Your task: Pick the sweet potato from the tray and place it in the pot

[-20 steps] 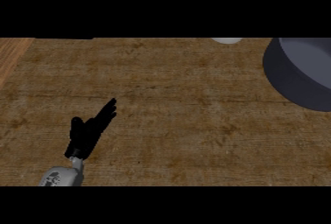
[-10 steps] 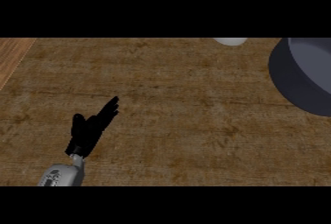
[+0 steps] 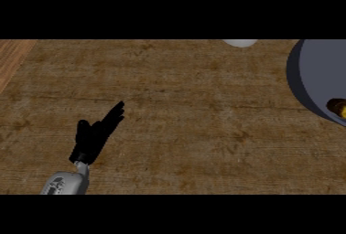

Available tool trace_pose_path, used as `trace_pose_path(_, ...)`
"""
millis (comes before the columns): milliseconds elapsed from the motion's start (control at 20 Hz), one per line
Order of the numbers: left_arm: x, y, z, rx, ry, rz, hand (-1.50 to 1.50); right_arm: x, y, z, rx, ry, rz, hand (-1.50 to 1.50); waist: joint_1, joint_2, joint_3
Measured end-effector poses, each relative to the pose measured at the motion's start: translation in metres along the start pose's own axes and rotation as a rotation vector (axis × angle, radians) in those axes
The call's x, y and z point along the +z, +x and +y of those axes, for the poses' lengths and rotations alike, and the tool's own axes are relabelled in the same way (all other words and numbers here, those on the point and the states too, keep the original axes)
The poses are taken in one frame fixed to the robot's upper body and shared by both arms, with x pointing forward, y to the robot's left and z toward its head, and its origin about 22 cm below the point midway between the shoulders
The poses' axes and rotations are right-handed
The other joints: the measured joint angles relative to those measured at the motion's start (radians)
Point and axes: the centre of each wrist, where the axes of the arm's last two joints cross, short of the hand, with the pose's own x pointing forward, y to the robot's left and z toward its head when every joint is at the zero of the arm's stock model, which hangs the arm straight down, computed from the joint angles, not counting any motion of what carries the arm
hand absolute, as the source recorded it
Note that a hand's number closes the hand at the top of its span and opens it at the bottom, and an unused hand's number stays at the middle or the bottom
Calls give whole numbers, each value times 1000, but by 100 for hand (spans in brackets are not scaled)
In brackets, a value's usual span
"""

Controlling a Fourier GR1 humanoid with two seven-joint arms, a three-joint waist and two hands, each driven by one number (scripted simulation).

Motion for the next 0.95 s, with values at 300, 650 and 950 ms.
trace_pose_path(300,3,-5,7,14,24,3,0,-5,25,-2,-382,-193,-174,-150,-16,1,12)
trace_pose_path(650,8,-6,12,14,34,12,0,-2,2,-29,-760,-459,-176,-150,-31,0,13)
trace_pose_path(950,13,-4,4,22,36,8,0,8,-51,-44,-945,-617,-185,-150,-36,-2,14)
